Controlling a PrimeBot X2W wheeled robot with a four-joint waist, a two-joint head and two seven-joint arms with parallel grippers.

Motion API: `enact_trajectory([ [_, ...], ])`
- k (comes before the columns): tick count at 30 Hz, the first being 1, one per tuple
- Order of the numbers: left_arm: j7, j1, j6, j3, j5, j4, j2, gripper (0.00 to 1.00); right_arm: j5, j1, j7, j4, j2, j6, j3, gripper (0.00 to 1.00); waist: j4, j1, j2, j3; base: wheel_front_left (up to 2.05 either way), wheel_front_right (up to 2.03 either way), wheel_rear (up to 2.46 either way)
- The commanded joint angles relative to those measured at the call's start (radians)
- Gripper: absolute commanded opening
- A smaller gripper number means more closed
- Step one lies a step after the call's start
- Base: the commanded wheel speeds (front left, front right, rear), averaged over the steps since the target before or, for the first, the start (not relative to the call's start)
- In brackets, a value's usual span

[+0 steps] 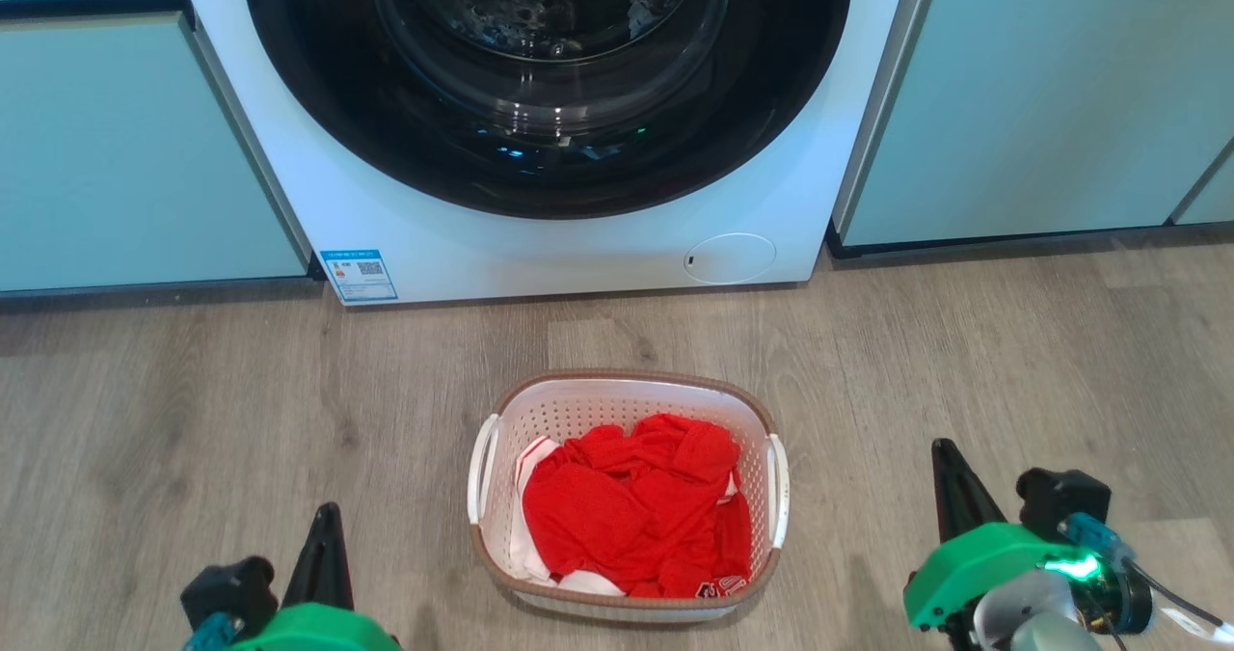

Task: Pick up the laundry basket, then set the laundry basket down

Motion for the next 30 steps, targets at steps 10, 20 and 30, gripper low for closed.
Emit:
enact_trajectory([
  [10,0.032,-0.057,-0.021,0.031,-0.126,-0.027,0.007,0.0,0.134,-0.04,0.027,-0.047,-0.013,0.0,-0.02,0.0,-0.001,0.0,0.0,0.0,0.0,0.0,0.0],
  [20,0.061,-0.076,-0.036,0.047,-0.239,-0.025,0.009,0.0,0.25,-0.043,0.053,-0.057,-0.016,0.0,-0.034,0.0,-0.002,0.0,0.0,0.0,0.0,0.0,0.0],
  [30,0.09,-0.095,-0.05,0.063,-0.351,-0.023,0.01,0.0,0.367,-0.046,0.08,-0.067,-0.018,-0.001,-0.048,0.0,-0.002,0.0,0.0,0.0,0.0,0.0,0.0],
])
